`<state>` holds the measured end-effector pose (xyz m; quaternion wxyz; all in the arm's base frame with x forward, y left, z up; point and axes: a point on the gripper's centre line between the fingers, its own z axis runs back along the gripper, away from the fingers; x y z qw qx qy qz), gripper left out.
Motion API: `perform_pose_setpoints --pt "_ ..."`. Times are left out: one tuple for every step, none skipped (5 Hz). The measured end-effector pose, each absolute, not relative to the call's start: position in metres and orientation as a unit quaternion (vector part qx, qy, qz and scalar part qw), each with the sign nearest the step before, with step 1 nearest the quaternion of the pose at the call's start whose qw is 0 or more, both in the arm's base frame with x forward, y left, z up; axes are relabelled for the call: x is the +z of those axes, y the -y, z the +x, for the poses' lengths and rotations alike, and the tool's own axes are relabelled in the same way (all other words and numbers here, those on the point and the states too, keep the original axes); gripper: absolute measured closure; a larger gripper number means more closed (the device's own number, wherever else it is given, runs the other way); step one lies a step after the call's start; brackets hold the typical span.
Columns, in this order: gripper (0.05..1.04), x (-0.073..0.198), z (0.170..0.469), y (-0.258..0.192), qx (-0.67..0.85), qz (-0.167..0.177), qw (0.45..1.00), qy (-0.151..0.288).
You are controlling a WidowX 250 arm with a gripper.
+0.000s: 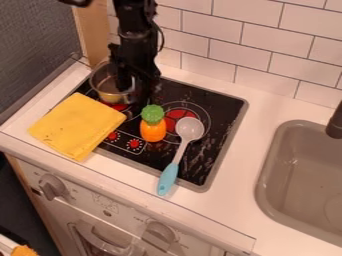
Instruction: Moved the silver pot to the left top corner of the burner
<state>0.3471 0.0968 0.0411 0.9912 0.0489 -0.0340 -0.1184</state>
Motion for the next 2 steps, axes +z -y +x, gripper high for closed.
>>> perform_pose_setpoints --pt "0.059 0.0465 0.3471 -0.0949 -0.103 0.038 0.993 0.043" --pt "0.072 0.0546 0.3448 -0.0955 -0.093 0.045 0.994 0.044"
